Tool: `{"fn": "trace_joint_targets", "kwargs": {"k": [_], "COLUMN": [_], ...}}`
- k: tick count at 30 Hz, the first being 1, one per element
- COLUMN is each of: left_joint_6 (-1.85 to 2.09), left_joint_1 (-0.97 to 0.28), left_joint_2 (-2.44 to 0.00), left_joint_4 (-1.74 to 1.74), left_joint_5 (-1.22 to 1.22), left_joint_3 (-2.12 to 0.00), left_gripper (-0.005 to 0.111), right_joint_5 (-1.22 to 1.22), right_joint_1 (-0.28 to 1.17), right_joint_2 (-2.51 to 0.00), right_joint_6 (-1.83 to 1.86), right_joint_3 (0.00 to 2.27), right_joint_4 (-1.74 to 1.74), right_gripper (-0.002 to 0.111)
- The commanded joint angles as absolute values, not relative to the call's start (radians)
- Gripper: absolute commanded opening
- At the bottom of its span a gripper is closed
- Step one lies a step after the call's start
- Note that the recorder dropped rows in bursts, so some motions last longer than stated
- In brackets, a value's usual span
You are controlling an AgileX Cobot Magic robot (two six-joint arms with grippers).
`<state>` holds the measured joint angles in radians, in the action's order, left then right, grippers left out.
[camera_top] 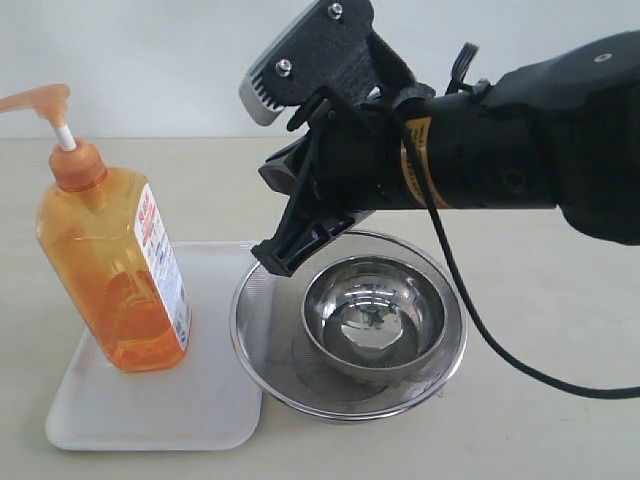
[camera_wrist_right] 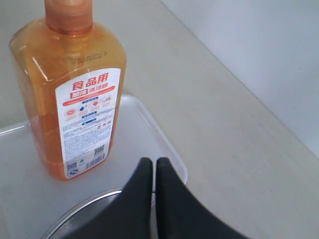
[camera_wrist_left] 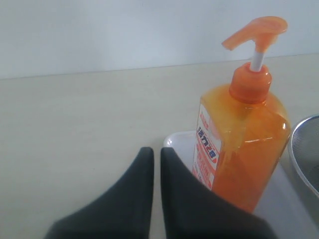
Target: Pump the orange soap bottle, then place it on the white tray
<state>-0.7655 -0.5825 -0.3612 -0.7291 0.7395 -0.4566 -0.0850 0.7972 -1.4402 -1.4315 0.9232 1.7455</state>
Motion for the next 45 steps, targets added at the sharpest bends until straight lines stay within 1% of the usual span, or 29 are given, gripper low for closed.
{"fn": "trace_joint_targets", "kwargs": {"k": [1, 3, 5, 8, 10, 12, 13, 16, 17, 25, 30, 38, 40, 45], "left_joint_6": [-0.761, -0.761, -0.761, -0.761, -0.761, -0.761, -0.761, -0.761, -0.761, -0.761, -0.761, -0.761, -0.761, -0.761], "left_joint_1": [-0.581, -0.581, -0.581, -0.581, -0.581, -0.581, -0.581, -0.581, -0.581, -0.581, -0.581, -0.581, -0.581, -0.581], "left_joint_2": [-0.356, -0.356, -0.356, -0.356, -0.356, -0.356, -0.356, -0.356, -0.356, -0.356, -0.356, -0.356, -0.356, -0.356], "left_joint_4": [-0.722, -0.722, -0.722, -0.722, -0.722, -0.722, -0.722, -0.722, -0.722, -0.722, -0.722, -0.722, -0.722, -0.722], "left_joint_5": [0.732, 0.732, 0.732, 0.732, 0.732, 0.732, 0.732, 0.732, 0.732, 0.732, 0.732, 0.732, 0.732, 0.732], "left_joint_3": [-0.463, -0.463, -0.463, -0.463, -0.463, -0.463, -0.463, -0.463, -0.463, -0.463, -0.463, -0.463, -0.463, -0.463], "left_gripper": [0.005, 0.005, 0.005, 0.005, 0.005, 0.005, 0.005, 0.005, 0.005, 0.005, 0.005, 0.005, 0.005, 0.005], "right_joint_5": [0.028, 0.163, 0.379, 0.549, 0.502, 0.314, 0.167, -0.018, -0.068, -0.216, -0.200, -0.189, -0.184, -0.181], "right_joint_1": [0.796, 0.796, 0.796, 0.796, 0.796, 0.755, 0.706, 0.574, 0.484, 0.116, 0.089, 0.089, 0.089, 0.089], "right_joint_2": [-1.379, -1.301, -1.202, -1.114, -1.023, -0.926, -0.864, -0.763, -0.709, -0.475, -0.407, -0.407, -0.407, -0.407], "right_joint_6": [-1.436, -1.443, -1.443, -1.431, -1.427, -1.361, -1.316, -1.298, -1.298, -1.352, -1.356, -1.344, -1.275, -0.905], "right_joint_3": [0.920, 0.920, 0.920, 0.907, 0.848, 0.762, 0.707, 0.597, 0.547, 0.283, 0.197, 0.178, 0.174, 0.141], "right_joint_4": [1.744, 1.708, 1.551, 1.422, 1.424, 1.454, 1.494, 1.520, 1.516, 1.470, 1.468, 1.444, 1.378, 1.008], "right_gripper": [0.000, 0.000, 0.000, 0.000, 0.000, 0.000, 0.000, 0.000, 0.000, 0.000, 0.000, 0.000, 0.000, 0.000]}}
